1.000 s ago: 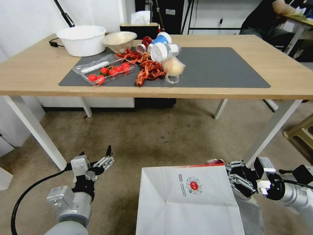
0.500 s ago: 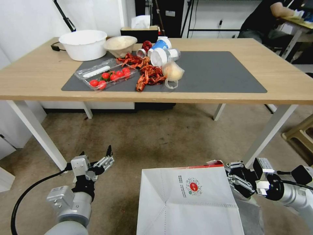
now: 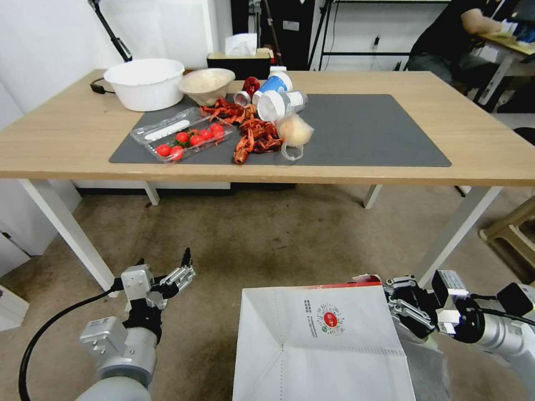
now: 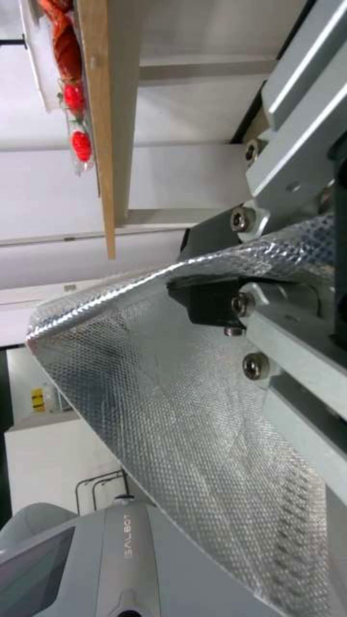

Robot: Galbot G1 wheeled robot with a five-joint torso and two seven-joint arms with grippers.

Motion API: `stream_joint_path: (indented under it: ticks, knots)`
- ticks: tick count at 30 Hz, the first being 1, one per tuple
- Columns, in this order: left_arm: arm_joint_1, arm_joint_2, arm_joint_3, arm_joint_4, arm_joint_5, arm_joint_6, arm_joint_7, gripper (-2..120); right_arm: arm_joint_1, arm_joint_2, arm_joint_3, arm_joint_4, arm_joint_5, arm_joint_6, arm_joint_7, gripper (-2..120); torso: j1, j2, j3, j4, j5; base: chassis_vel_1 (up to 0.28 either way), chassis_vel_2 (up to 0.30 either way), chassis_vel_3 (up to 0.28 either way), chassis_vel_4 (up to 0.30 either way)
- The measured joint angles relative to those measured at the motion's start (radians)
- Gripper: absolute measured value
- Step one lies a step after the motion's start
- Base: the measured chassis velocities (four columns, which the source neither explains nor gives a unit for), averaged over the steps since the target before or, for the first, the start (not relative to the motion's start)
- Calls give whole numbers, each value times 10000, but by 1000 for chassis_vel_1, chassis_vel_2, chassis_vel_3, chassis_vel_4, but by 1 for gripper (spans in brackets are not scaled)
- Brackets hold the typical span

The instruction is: Pick up the food delivery bag from the floor and place it on the table.

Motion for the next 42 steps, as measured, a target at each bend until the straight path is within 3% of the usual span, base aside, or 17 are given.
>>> stream_joint_path:
  ticks: [42]
  knots:
    - [166, -29, -105, -226, 64, -69, -52, 100, -9, -4, 3, 77, 23, -68, -94, 0, 656, 1761, 1105, 0, 0, 0, 0, 0, 0]
